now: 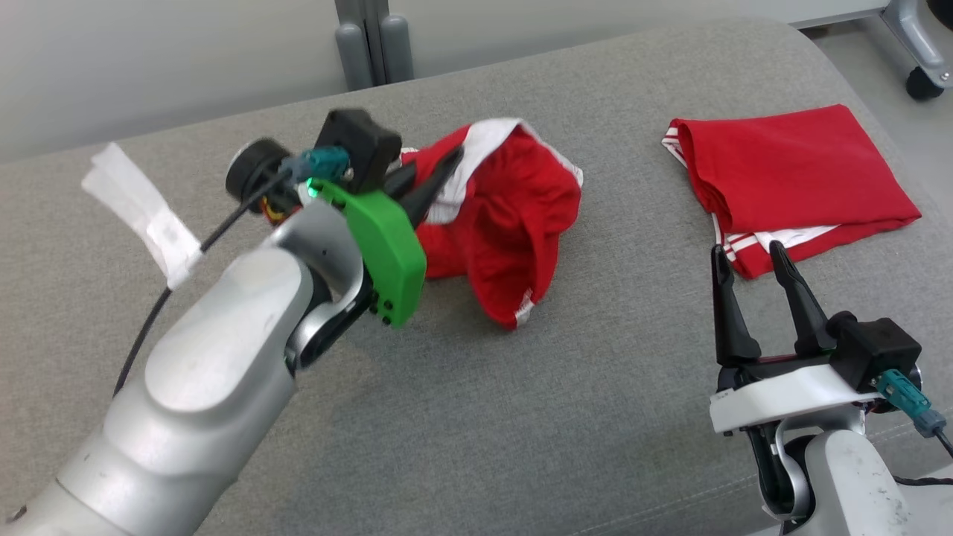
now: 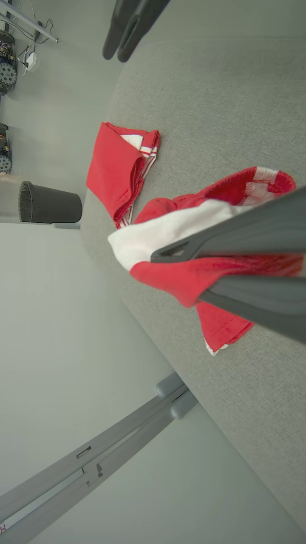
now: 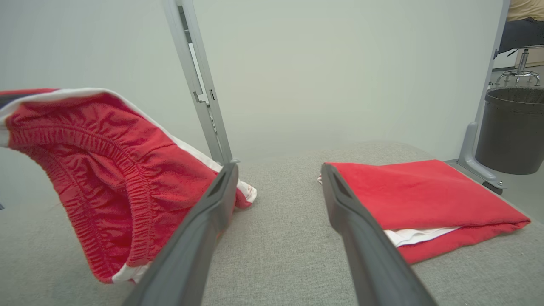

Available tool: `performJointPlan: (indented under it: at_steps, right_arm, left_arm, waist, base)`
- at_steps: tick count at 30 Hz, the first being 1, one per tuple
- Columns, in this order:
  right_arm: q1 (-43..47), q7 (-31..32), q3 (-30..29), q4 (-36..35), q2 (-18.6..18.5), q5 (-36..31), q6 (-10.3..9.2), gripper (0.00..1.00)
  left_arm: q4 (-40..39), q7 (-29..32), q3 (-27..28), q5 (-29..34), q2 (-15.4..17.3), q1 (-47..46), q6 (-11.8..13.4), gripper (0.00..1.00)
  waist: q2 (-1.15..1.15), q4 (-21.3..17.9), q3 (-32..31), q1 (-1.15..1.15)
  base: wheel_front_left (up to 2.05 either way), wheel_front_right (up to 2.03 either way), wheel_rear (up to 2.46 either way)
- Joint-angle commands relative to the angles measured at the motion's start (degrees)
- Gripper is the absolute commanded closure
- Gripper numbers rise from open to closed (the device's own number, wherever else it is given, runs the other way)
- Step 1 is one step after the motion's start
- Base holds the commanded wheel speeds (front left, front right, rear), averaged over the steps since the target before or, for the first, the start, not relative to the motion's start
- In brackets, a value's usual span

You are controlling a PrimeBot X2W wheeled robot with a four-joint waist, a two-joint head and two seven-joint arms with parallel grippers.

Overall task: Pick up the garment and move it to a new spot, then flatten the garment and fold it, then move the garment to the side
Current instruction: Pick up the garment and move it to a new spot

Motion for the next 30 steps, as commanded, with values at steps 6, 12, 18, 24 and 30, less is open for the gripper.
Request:
performJointPlan:
  at_steps: [6, 12, 18, 24, 30]
  right_arm:
    - [-0.87, -0.79, 0.71, 1.11, -0.10, 0.66, -0.06, 0.00]
    - [-0.78, -1.11, 0.25, 2.21, -0.09, 0.17, -0.06, 0.00]
    - [-1.18, -1.28, 0.24, 3.53, -0.09, -0.21, -0.06, 0.00]
    - [-0.68, -1.13, 0.90, 4.67, -0.11, -0.63, -0.06, 0.00]
    - [1.29, -0.34, 0.16, 5.21, -0.11, -1.64, -0.07, 0.00]
  left_arm:
    - [4.46, -1.59, -1.87, 0.35, 5.29, 11.59, 2.11, 1.00]
    - [10.30, -5.77, -0.82, -1.10, 6.21, 17.54, 4.41, 1.00]
    - [13.95, -9.66, -0.95, -0.71, 4.40, 17.12, 3.94, 0.13]
    - [16.65, -13.66, -0.58, -0.30, 2.54, 15.95, 4.36, 0.00]
    - [17.96, -17.43, 0.13, -0.96, 1.41, 17.59, 5.10, 0.00]
  waist:
    - [0.00, -1.34, 2.86, 0.00]
    - [0.00, -0.01, 2.82, 0.00]
    - [0.00, 2.04, 1.68, 0.00]
    - [0.00, 3.67, -1.05, 0.00]
    - [0.00, 6.01, -5.92, 0.00]
  base:
    - [0.00, 0.00, 0.00]
    - [0.00, 0.00, 0.00]
    - [0.00, 0.00, 0.00]
    - [0.00, 0.00, 0.00]
    - [0.00, 0.00, 0.00]
